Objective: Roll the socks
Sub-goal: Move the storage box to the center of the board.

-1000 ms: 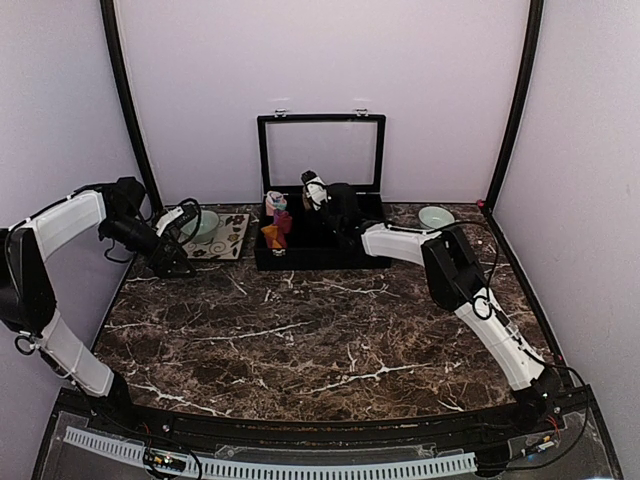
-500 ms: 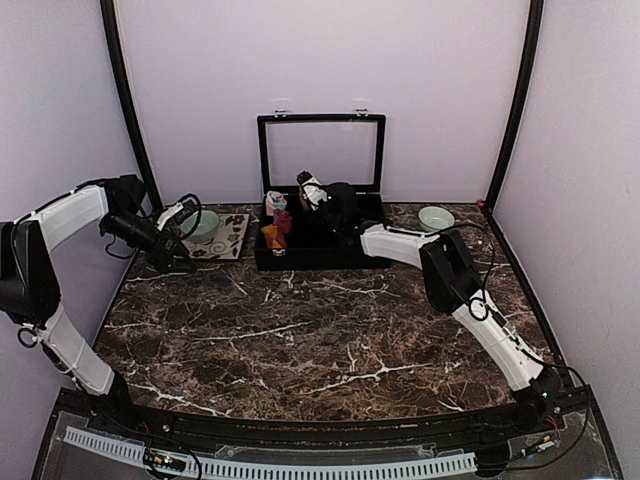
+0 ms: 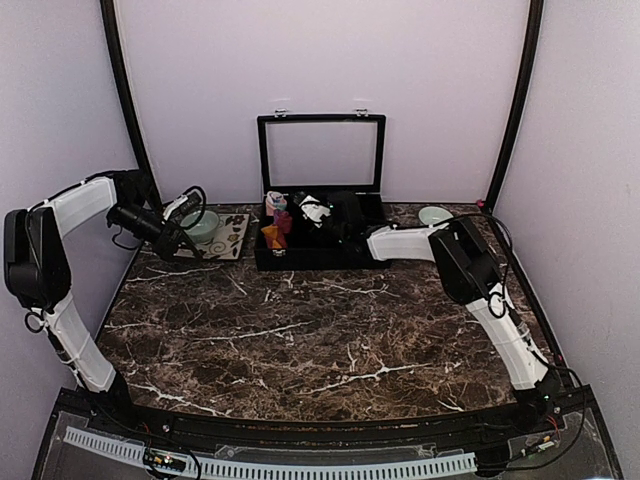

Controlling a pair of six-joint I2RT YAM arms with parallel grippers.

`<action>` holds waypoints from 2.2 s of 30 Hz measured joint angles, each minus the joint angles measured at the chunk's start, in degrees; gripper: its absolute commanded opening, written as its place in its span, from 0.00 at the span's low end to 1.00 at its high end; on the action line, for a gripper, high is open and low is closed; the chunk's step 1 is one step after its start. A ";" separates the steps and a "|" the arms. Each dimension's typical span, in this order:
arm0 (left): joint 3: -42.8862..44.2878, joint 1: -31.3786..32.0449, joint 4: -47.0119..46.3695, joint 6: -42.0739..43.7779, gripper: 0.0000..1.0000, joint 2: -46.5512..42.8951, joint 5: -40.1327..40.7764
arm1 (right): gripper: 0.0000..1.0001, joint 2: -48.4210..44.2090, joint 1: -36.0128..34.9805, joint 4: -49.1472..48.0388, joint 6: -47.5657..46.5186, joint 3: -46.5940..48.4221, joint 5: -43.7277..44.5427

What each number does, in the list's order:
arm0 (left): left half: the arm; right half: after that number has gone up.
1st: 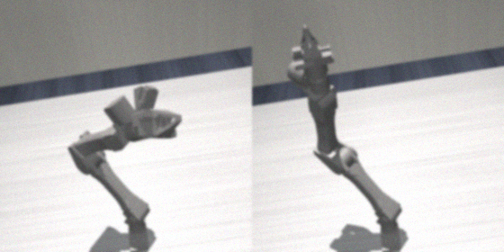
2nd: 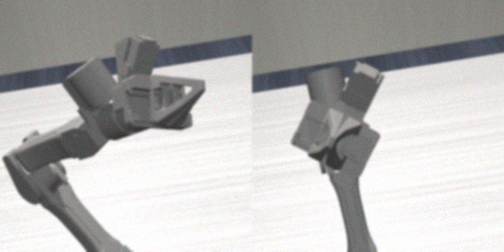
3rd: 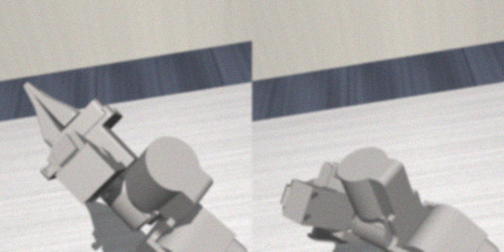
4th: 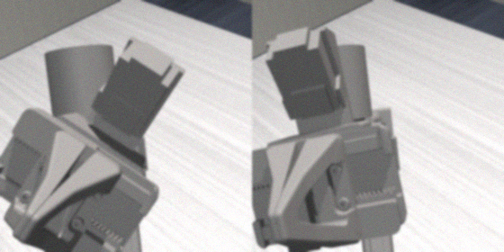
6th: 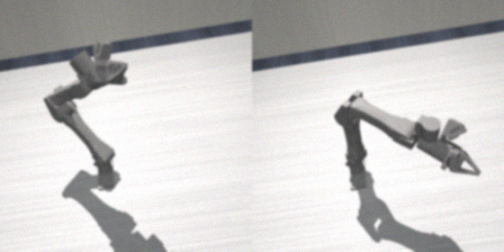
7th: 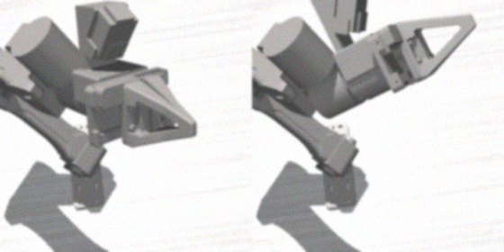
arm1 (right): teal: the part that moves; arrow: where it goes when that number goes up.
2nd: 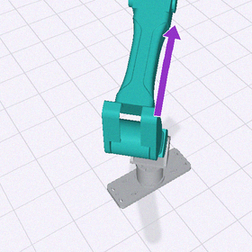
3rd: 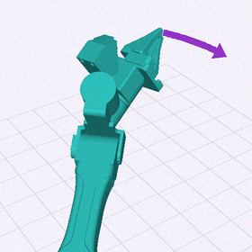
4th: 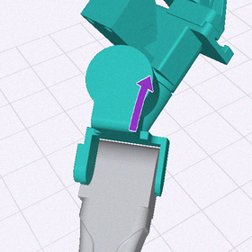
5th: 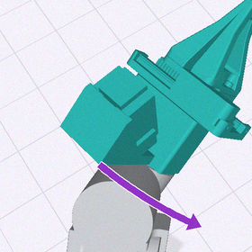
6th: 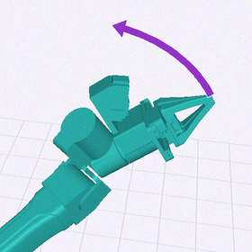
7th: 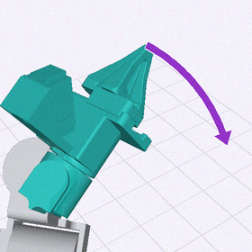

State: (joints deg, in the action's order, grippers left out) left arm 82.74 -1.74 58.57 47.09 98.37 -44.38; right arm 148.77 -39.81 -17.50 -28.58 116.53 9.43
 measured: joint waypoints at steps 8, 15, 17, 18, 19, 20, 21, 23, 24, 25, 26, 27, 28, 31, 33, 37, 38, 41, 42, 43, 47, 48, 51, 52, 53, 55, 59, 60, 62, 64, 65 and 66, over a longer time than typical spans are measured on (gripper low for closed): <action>0.07 0.00 0.28 -0.87 0.99 0.00 -1.46 | 0.00 -3.98 -0.57 6.54 2.60 -2.51 -1.81; 0.07 0.00 0.28 -1.22 0.99 -0.02 -1.90 | 0.00 -7.98 -0.46 5.53 7.15 -9.40 -2.47; 0.07 0.00 0.28 -1.25 0.99 -0.02 -2.10 | 0.00 -11.26 -0.90 5.31 8.74 -14.14 -2.10; 0.07 0.00 0.28 -1.25 0.99 -0.02 -2.19 | 0.00 -12.79 -1.22 5.40 9.66 -16.15 -2.01; 0.07 0.00 0.28 -1.25 0.99 -0.02 -2.23 | 0.00 -13.88 -1.64 6.01 10.56 -17.31 -2.01; 0.07 0.00 0.28 -1.25 0.99 -0.02 -2.29 | 0.00 -14.47 -2.14 6.25 11.26 -18.01 -1.53; 0.07 0.00 0.31 -1.27 0.99 -0.02 -2.36 | 0.00 -14.75 -2.34 6.43 11.80 -18.16 -1.42; 0.07 0.00 0.31 -1.27 0.99 -0.02 -2.60 | 0.00 -15.45 -2.58 6.67 13.31 -19.06 -1.20; 0.07 0.00 0.31 -1.29 0.99 -0.02 -2.73 | 0.00 -15.96 -2.71 6.75 14.10 -19.74 -1.27; 0.07 0.00 0.31 -1.29 0.99 -0.04 -2.86 | 0.00 -16.65 -2.91 6.97 14.64 -20.96 -1.51; 0.07 0.00 0.33 -1.29 0.99 -0.09 -2.97 | 0.00 -17.49 -3.37 6.10 15.30 -22.75 -1.07; 0.07 0.00 0.35 -1.27 0.99 -0.22 -3.02 | 0.00 -18.14 -3.54 6.01 15.80 -23.56 -1.09; 0.07 0.00 0.37 -1.27 0.99 -0.39 -3.06 | 0.00 -18.97 -3.87 6.01 16.37 -24.79 -0.98; 0.09 0.00 0.74 -1.22 0.99 -1.31 -3.08 | 0.00 -20.96 -4.96 5.95 18.27 -27.58 -1.40; 0.11 0.00 1.25 -1.16 0.99 -2.08 -3.04 | 0.00 -21.92 -5.44 5.88 19.67 -28.87 -2.05; 0.13 0.00 1.57 -0.76 0.99 -3.15 -3.02 | 0.00 -23.65 -6.21 4.33 23.08 -31.82 -2.62; 0.13 0.00 1.60 -0.72 0.99 -3.32 -3.04 | 0.00 -23.87 -6.36 3.93 23.65 -32.33 -2.58; 0.15 0.00 1.64 -0.57 0.99 -3.48 -3.08 | 0.00 -24.22 -6.88 2.91 25.51 -33.24 -2.34; 0.15 0.00 1.64 -0.52 0.99 -3.48 -3.08 | 0.00 -24.33 -6.99 2.56 26.18 -33.55 -2.34; 0.15 0.00 1.66 -0.52 0.99 -3.48 -3.08 | 0.00 -24.41 -7.08 2.12 26.93 -33.92 -2.34; 0.57 -0.02 1.77 -0.52 0.99 -3.48 -3.41 | 0.00 -25.14 -7.19 0.07 29.24 -35.74 -1.86; 0.70 -0.02 1.77 -0.52 0.99 -3.48 -3.58 | 0.00 -25.62 -7.19 -0.15 29.75 -36.33 -1.73; 0.81 -0.02 1.84 -0.55 0.99 -3.48 -4.31 | 0.00 -28.24 -6.38 1.49 31.32 -38.23 -1.92; 0.85 -0.02 1.88 -0.55 0.99 -3.48 -4.50 | 0.00 -29.22 -6.12 2.38 31.80 -38.69 -1.95; 0.90 -0.02 1.99 -0.55 0.99 -3.48 -4.70 | 0.00 -30.40 -5.66 3.65 32.35 -38.95 -2.16; 0.92 -0.02 2.01 -0.55 0.99 -3.48 -4.90 | 0.00 -32.02 -4.74 5.46 33.22 -38.95 -2.03; 0.92 -0.02 2.05 -0.57 0.99 -3.48 -5.77 | 0.00 -33.18 -3.23 8.50 35.08 -38.88 -1.44; 0.94 -0.02 2.05 -0.57 0.99 -3.48 -5.86 | 0.00 -33.05 -2.93 9.64 35.47 -38.88 -1.27; 1.14 -0.02 2.14 -0.59 0.99 -3.48 -5.99 | 0.00 -32.81 -2.64 11.52 36.41 -39.04 -0.74; 1.57 -0.02 2.43 -0.59 0.99 -3.48 -6.05 | 0.00 -32.72 -2.62 11.63 37.18 -39.78 -0.50; 1.64 -0.02 2.40 -0.59 0.99 -3.48 -6.08 | 0.00 -32.74 -2.64 11.17 37.53 -40.22 -0.48; 1.66 -0.02 2.43 -0.59 0.99 -3.48 -6.08 | 0.00 -32.85 -2.64 10.45 37.77 -40.70 -0.48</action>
State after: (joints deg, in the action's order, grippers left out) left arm 84.40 -1.76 60.99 46.50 94.89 -50.46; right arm 115.92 -42.46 -7.05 9.19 75.83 8.95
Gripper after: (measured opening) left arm 0.988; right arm 0.043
